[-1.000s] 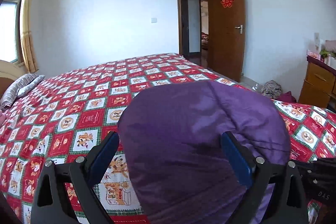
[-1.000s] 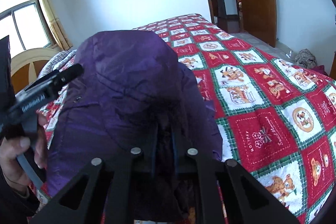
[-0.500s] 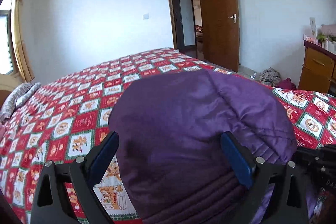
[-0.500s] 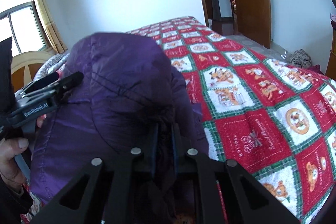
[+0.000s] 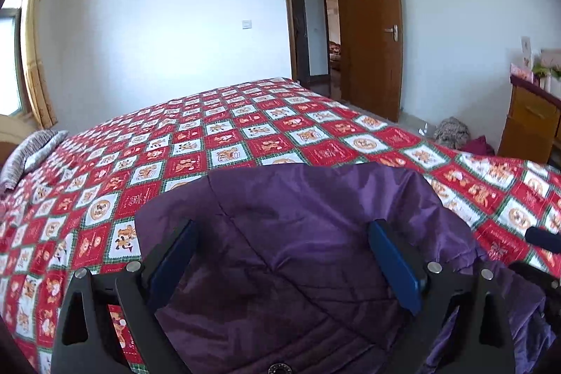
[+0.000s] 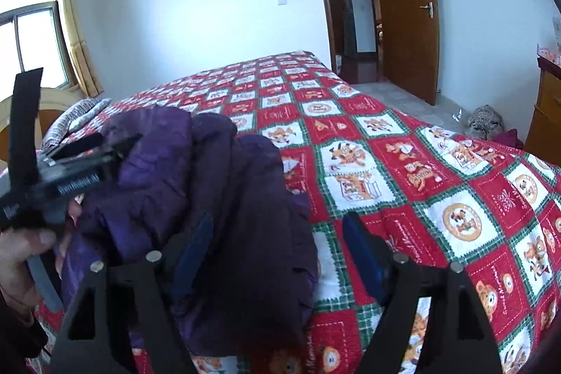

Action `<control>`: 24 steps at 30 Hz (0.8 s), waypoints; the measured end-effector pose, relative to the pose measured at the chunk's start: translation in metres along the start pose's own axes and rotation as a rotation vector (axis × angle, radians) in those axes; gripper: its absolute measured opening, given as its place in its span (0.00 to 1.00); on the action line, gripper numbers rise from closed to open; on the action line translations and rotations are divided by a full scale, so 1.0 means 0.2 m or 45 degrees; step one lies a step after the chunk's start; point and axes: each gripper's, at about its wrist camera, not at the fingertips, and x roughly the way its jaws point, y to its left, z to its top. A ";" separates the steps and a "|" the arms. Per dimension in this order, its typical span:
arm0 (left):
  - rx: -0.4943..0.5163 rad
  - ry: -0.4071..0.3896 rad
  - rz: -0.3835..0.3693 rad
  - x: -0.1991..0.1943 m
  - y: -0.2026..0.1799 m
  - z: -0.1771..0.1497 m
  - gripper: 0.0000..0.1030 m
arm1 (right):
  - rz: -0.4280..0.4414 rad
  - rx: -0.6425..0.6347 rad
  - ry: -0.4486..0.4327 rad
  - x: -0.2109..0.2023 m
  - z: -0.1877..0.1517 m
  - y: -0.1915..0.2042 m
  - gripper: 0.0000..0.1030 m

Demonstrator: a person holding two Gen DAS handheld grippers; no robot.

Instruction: Fold large clothes

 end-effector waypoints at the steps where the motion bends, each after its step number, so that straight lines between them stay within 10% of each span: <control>1: 0.012 0.001 0.008 0.00 -0.02 0.00 0.95 | 0.006 0.023 0.005 0.00 0.01 -0.01 0.77; 13: 0.094 0.003 0.022 0.02 -0.13 -0.01 0.95 | 0.162 -0.032 -0.002 -0.02 0.06 0.15 0.77; 24: 0.051 -0.056 0.103 -0.08 -0.07 0.00 0.95 | 0.176 -0.128 0.197 0.18 -0.03 0.21 0.39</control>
